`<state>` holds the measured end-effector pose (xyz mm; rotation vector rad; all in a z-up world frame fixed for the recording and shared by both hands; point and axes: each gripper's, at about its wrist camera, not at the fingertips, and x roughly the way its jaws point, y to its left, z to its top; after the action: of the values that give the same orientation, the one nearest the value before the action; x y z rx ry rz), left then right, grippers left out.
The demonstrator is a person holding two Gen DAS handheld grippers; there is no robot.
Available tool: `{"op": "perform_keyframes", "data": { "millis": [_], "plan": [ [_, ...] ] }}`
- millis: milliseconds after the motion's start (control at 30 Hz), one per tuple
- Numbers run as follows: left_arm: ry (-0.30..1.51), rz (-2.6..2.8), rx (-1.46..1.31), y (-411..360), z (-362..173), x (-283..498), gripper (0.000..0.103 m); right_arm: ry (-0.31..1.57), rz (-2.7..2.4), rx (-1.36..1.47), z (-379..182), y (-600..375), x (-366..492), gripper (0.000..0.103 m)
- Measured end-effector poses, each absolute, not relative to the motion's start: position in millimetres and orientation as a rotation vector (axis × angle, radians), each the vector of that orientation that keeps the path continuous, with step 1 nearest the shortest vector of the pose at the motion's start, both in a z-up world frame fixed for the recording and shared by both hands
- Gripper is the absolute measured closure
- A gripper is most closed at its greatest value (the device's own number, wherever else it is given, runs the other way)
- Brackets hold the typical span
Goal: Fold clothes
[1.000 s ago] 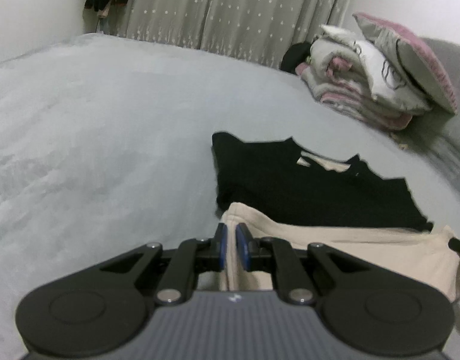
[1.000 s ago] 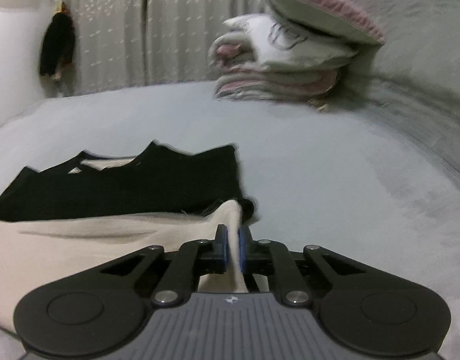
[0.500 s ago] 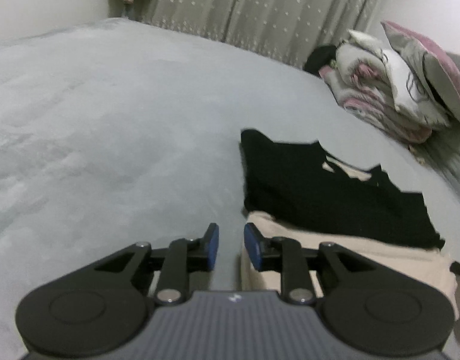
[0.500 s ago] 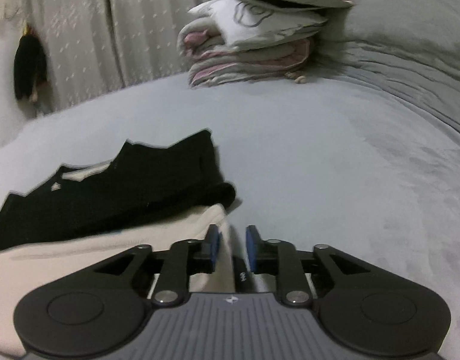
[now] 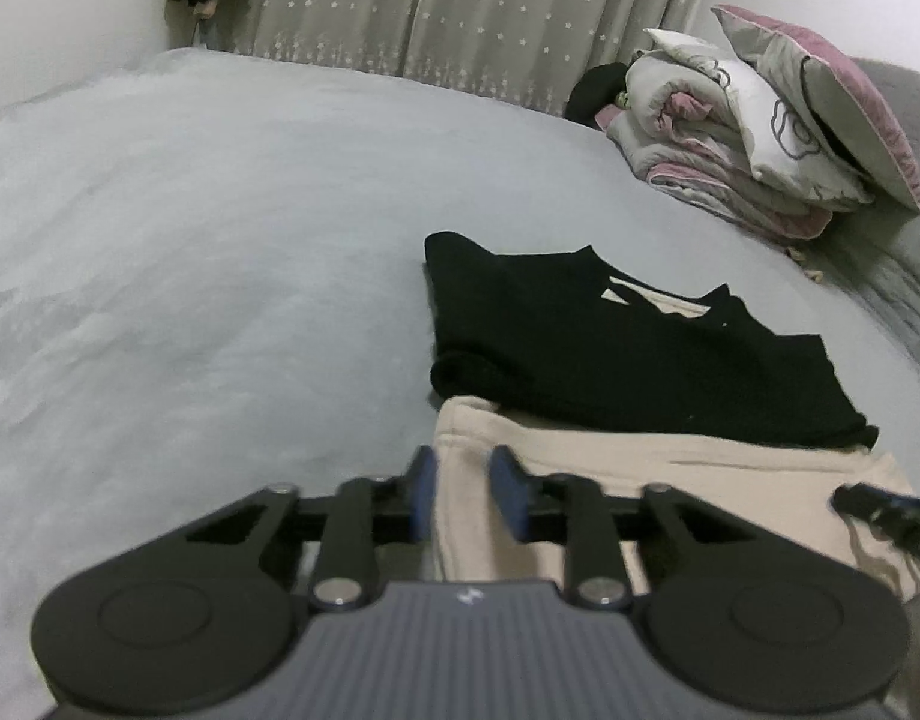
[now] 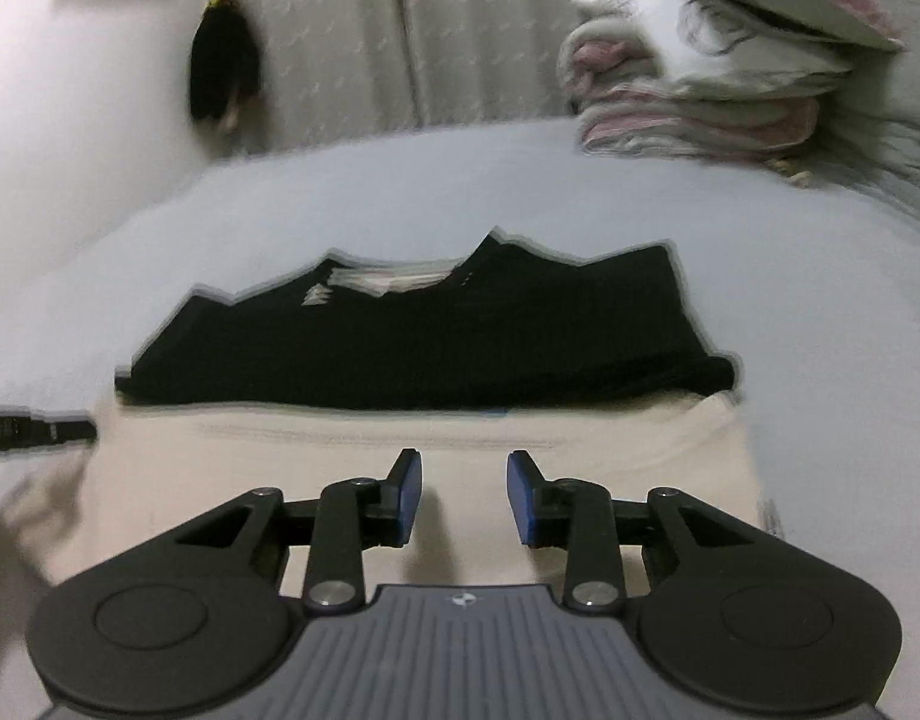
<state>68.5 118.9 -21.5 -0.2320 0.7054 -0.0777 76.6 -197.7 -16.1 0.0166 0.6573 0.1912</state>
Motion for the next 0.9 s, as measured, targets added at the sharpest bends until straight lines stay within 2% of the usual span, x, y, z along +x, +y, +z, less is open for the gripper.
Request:
{"op": "perform_keyframes", "data": {
  "millis": [67, 100, 133, 267, 433, 567, 600, 667, 700, 733, 900],
  "plan": [
    [0.696, -0.076, -0.238, 120, -21, 67, 0.094, 0.646, 0.184, -0.046, -24, -186, 75, 0.08],
    [0.687, -0.075, -0.245, 121, -20, 66, 0.094, 0.637, 0.186, -0.064, -24, -182, 74, 0.094],
    [0.676, -0.074, -0.253, 122, -18, 64, 0.095, 0.626, 0.183, -0.076, -23, -179, 73, 0.096],
    [0.634, -0.076, -0.302, 131, -13, 59, 0.095, 0.514, 0.157, -0.049, -12, -181, 62, 0.098],
    [0.684, -0.057, -0.354, 140, -22, 66, 0.094, 0.453, 0.126, -0.033, -7, -178, 69, 0.098],
    [0.701, -0.02, -0.338, 141, -26, 68, 0.081, 0.559, 0.099, -0.066, -24, -169, 87, 0.097],
    [0.691, -0.01, -0.331, 141, -24, 67, 0.082, 0.57, 0.092, -0.074, -25, -167, 89, 0.095],
    [0.662, 0.01, -0.313, 140, -18, 63, 0.073, 0.563, 0.079, -0.074, -23, -168, 87, 0.073],
    [0.649, 0.013, -0.306, 139, -15, 61, 0.069, 0.551, 0.072, -0.067, -21, -170, 84, 0.05],
    [0.635, 0.01, -0.302, 138, -12, 59, 0.064, 0.535, 0.068, -0.055, -19, -172, 81, 0.045],
    [0.603, -0.081, -0.289, 127, -2, 51, 0.06, 0.5, 0.026, -0.034, -5, -182, 72, 0.045]
  ]
}}
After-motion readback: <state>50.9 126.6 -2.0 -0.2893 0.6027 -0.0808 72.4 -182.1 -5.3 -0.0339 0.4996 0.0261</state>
